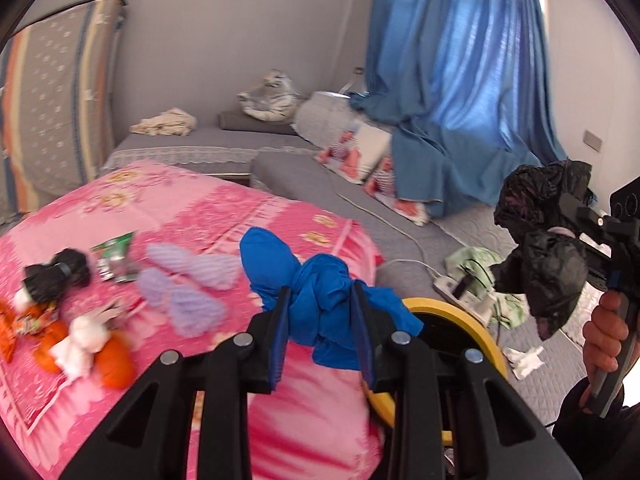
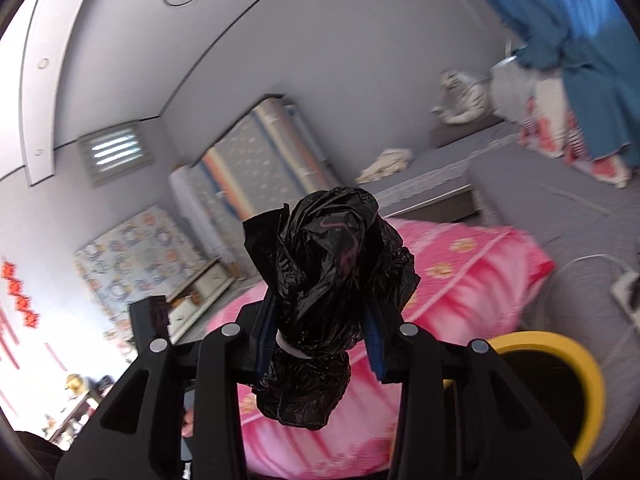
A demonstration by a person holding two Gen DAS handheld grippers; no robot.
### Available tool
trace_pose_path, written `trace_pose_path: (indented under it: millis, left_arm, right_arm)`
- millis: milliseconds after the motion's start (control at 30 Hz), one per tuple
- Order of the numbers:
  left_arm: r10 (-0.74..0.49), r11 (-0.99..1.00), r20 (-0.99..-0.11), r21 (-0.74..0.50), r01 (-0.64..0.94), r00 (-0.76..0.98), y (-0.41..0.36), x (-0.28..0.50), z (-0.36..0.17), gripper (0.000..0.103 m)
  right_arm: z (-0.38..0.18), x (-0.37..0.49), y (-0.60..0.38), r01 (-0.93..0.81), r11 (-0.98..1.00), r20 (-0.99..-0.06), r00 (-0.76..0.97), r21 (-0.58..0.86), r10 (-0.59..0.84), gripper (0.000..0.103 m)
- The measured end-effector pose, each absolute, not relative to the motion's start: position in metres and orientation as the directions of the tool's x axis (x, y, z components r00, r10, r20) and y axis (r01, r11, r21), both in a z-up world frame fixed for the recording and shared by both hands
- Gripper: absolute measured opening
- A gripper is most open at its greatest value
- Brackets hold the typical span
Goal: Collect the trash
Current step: 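Carry the black bag and blue cloth in both tools over the yellow-rimmed bin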
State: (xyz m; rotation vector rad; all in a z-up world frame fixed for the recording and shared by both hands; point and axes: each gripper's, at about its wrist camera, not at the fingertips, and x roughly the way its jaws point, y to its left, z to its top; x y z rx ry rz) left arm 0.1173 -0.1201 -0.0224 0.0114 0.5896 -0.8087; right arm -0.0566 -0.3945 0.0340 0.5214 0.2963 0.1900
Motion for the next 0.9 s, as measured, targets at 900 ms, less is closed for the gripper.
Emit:
trace_pose_path:
  millis: [900]
  left_arm:
    - [-0.723,0.544,-0.608,-0.209,0.813,0.327,-0.249,0.099,-0.075,0.028]
  right_arm:
    - [-0.031,-0.076,-0.461,0.412,0.838,-0.471,0.855,0.359,-0.218,0.037]
